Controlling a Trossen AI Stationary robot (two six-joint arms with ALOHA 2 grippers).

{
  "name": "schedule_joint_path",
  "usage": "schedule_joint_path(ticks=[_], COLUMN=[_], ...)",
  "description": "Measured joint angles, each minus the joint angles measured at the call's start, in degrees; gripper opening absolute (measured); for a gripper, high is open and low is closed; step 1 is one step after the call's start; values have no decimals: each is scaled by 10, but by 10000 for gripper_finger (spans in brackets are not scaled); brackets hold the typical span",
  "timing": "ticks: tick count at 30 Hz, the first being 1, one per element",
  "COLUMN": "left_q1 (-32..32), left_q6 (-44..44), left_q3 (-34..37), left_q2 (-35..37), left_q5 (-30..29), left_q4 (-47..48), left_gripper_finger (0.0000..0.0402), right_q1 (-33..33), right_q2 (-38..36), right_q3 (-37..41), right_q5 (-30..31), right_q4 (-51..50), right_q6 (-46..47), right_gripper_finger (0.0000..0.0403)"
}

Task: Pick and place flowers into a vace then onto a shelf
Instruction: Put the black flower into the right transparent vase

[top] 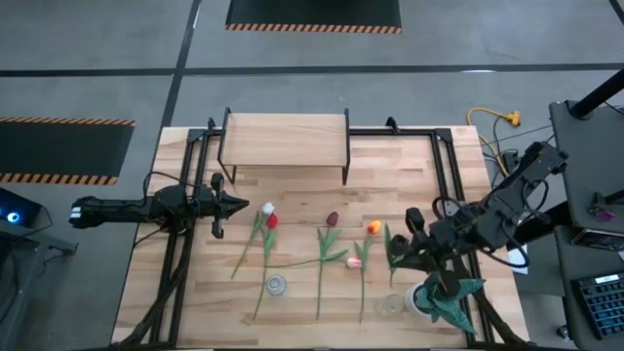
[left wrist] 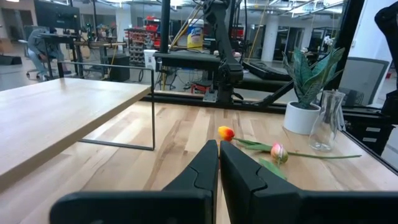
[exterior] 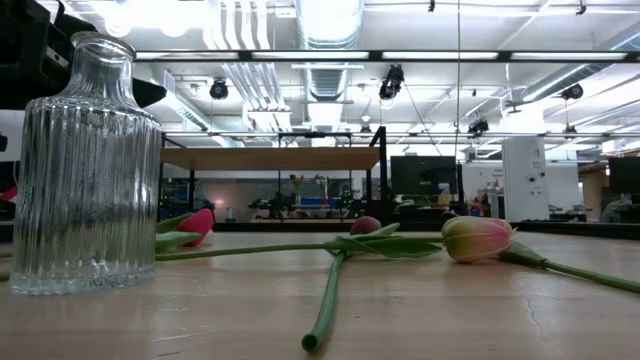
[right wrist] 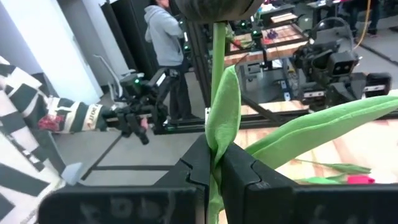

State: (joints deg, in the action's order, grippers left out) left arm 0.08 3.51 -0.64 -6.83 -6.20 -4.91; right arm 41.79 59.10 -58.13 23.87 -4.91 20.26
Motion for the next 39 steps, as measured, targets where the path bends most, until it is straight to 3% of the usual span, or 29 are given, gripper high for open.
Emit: schedule_joint_path(ticks=[15,39], left_q1=[0,0], left_q6=[0,0], left_q3=[0,0], left_q2=[0,0], left_q5=[0,0], left_q4=[0,0], left_gripper_finger=[0,0], right_q1=[19,38], right_q2=[10,108], right_q3=[2,25], right_q5=[-3,-1], right_q4=[10,8], right_q6=[65,-26], right_gripper_finger=[11,11])
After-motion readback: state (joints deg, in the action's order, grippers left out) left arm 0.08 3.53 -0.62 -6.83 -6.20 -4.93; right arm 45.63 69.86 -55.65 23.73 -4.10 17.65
